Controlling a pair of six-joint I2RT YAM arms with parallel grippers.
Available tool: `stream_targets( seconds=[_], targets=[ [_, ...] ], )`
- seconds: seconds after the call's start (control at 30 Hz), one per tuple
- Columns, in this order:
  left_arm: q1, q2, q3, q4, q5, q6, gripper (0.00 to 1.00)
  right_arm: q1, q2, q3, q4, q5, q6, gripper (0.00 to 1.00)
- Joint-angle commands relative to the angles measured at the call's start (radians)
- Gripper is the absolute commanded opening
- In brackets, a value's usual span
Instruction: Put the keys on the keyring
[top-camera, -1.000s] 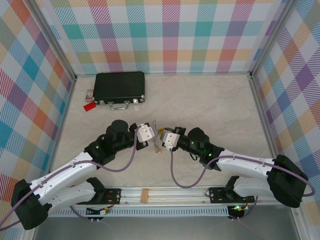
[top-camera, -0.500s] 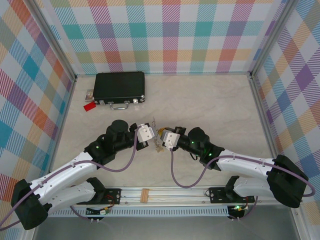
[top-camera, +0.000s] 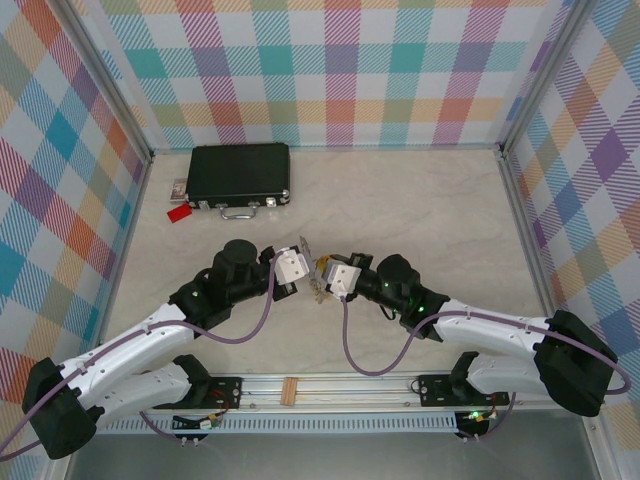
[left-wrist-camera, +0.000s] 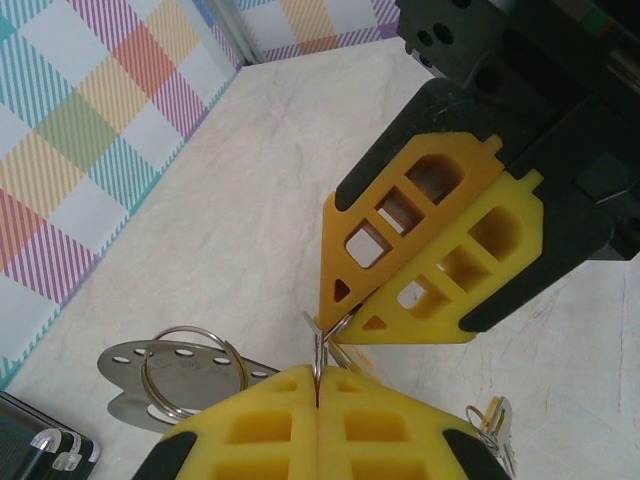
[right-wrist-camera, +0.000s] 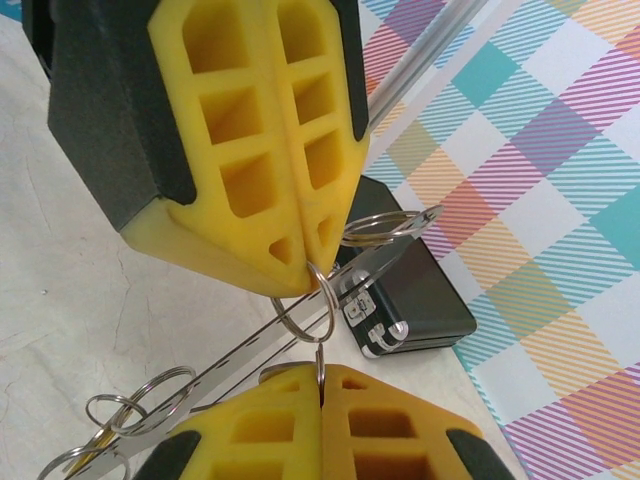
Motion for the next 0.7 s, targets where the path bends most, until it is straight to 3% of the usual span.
stream_targets(
  seconds=[0.0, 0.67],
  targets=[
    [-0.013, -0.004, 0.007, 0.025, 0.019, -0.014, 0.0, -0.006, -0.015, -0.012, 0.043, -0.015, 0.011, 0.0],
    [-0.012, 0.015, 0.023, 0.013, 0.034, -0.022, 0.0, -0.006, -0.017, -0.003, 0.039, -0.051, 0.008, 0.0]
  ],
)
